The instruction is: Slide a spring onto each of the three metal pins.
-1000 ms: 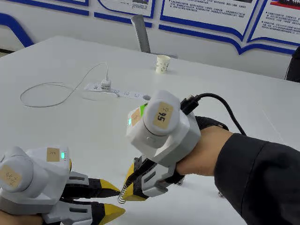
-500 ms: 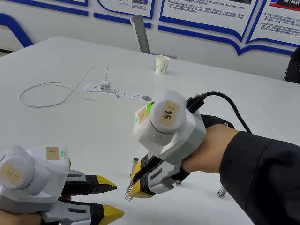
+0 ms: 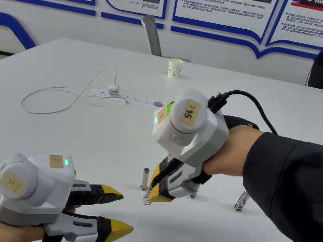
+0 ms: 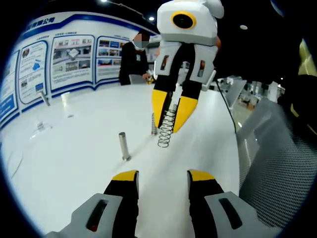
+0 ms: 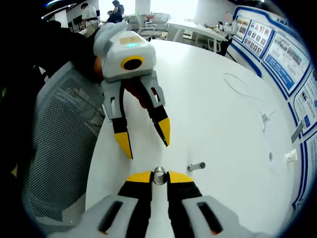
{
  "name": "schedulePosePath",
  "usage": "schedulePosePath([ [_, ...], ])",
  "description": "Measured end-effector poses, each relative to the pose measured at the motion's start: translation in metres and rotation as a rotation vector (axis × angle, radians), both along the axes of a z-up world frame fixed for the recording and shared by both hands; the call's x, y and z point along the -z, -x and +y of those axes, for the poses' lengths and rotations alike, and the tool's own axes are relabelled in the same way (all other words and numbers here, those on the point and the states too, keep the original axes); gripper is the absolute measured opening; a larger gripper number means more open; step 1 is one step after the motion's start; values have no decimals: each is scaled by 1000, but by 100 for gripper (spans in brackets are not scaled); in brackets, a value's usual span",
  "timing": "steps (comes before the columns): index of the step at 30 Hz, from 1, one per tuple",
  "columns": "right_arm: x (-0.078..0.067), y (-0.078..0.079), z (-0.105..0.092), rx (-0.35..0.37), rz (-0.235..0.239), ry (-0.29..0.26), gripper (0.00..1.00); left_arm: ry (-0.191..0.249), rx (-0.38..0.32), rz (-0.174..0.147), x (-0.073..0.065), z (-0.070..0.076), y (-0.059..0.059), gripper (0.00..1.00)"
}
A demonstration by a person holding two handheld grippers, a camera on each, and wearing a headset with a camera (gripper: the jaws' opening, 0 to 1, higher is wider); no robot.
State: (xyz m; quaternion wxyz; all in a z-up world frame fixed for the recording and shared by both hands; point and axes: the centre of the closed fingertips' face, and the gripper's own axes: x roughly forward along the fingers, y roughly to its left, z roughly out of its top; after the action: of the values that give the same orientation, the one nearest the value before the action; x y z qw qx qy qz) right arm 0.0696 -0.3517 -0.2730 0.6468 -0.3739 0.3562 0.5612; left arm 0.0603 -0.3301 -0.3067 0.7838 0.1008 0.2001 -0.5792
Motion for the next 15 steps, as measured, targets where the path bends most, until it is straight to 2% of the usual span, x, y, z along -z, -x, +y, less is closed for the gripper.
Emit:
schedulePosePath([
  [15,-5,-18,-7,21,-21,18,12,-2,-5,7,1,1,0,41],
])
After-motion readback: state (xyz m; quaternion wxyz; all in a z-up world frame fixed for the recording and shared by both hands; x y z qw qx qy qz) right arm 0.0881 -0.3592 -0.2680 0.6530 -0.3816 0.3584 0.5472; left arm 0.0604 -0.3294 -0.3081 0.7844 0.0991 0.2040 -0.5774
